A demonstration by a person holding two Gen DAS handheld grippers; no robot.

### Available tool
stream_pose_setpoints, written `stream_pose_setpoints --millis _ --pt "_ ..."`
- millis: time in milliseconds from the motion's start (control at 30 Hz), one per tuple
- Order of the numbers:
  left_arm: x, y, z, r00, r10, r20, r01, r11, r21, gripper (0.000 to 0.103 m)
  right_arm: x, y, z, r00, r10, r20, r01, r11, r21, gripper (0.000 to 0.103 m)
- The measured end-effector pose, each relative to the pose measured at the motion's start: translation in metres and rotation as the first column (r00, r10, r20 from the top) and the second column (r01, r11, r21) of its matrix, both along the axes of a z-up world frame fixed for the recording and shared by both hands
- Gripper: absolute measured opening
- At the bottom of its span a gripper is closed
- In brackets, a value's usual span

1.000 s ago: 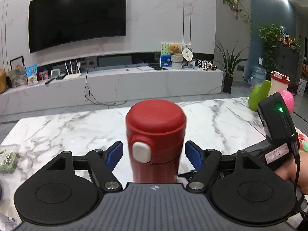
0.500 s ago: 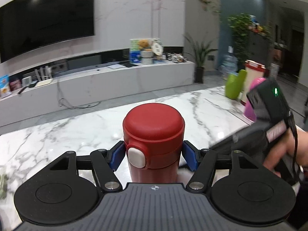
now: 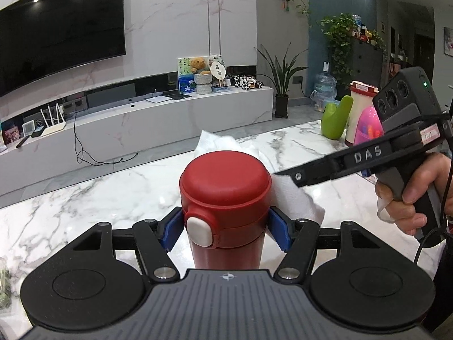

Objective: Clean container
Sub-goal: 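Wipe the bottle's side again with the towel in the right gripper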

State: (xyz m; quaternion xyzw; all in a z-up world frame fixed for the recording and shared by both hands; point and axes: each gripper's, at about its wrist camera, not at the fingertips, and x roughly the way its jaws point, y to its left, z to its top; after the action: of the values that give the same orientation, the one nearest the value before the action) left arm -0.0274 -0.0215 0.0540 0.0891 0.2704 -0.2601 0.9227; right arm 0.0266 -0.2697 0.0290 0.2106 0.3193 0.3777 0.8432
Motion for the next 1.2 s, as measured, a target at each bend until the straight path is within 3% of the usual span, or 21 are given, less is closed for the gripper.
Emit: stream_pose_setpoints --millis 300,500,600,767,933,1200 --pt "0.0 -0.002 -0.001 1.0 0.025 0.009 -0.025 1.0 -0.003 0.062 0.005 0.009 -0.02 0.995 -0.008 -0.097 -0.001 0.996 -0.091 0.017" --pt "-0.002 -0.008 -0.007 0.99 0.143 0.003 -0.143 0.988 -0.051 0.066 0.007 0.017 -0.04 0.987 -0.02 -0.157 -0.005 0.988 -0.154 0.017" --pt "-0.006 -0.014 -0.012 0.97 0.242 0.0 -0.241 0.967 -0.088 0.067 0.009 0.021 -0.049 0.982 -0.029 -0.188 -0.007 0.983 -0.185 0.017" --pt "-0.011 -0.029 -0.016 0.947 0.32 0.027 -0.318 0.947 -0.05 0.067 0.01 0.024 -0.058 0.976 -0.039 -0.214 -0.007 0.978 -0.209 0.017" --pt "-0.007 -0.026 -0.012 0.955 0.296 0.012 -0.295 0.954 -0.051 0.063 0.006 0.029 -0.059 0.974 -0.026 -0.224 -0.03 0.97 -0.242 0.017" --pt "0.0 -0.013 -0.008 0.988 0.151 -0.011 -0.151 0.988 -0.026 0.063 0.004 0.029 -0.055 0.974 -0.006 -0.227 -0.053 0.966 -0.251 0.017"
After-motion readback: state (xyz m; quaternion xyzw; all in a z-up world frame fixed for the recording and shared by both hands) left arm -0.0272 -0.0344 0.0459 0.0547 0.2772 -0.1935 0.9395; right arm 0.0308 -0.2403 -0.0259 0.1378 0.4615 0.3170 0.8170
